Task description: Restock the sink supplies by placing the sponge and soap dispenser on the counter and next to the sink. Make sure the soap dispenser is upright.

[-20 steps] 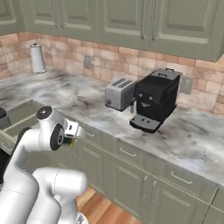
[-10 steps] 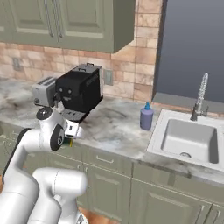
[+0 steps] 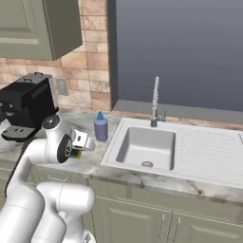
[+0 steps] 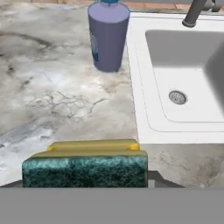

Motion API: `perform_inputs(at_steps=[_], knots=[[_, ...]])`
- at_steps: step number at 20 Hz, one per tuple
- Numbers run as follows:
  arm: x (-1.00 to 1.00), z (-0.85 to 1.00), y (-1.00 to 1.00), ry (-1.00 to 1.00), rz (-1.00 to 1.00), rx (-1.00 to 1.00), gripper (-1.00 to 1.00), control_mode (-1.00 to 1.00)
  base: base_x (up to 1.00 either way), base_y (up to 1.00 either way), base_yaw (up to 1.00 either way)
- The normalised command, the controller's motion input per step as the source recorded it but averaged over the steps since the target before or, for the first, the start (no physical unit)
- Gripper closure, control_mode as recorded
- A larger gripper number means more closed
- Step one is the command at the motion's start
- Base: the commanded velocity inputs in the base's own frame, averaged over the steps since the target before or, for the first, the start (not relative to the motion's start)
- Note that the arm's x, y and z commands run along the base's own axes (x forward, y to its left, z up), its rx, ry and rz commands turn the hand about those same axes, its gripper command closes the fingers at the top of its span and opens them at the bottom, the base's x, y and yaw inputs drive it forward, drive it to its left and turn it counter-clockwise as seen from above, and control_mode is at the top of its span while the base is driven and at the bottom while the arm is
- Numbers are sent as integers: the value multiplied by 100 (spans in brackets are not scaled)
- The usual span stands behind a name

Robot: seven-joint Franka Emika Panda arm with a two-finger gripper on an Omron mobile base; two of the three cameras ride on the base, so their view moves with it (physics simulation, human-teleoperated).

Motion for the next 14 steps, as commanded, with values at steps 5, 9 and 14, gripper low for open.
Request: perform_inputs(at_steps=[5, 9, 14], knots=[[0, 0, 0, 0, 0, 0, 100, 100, -2, 30, -30], [25, -4, 1, 1, 0, 0, 100, -100, 14, 39, -7], [64, -28, -14, 7, 0, 1, 100, -100, 0, 0, 0]])
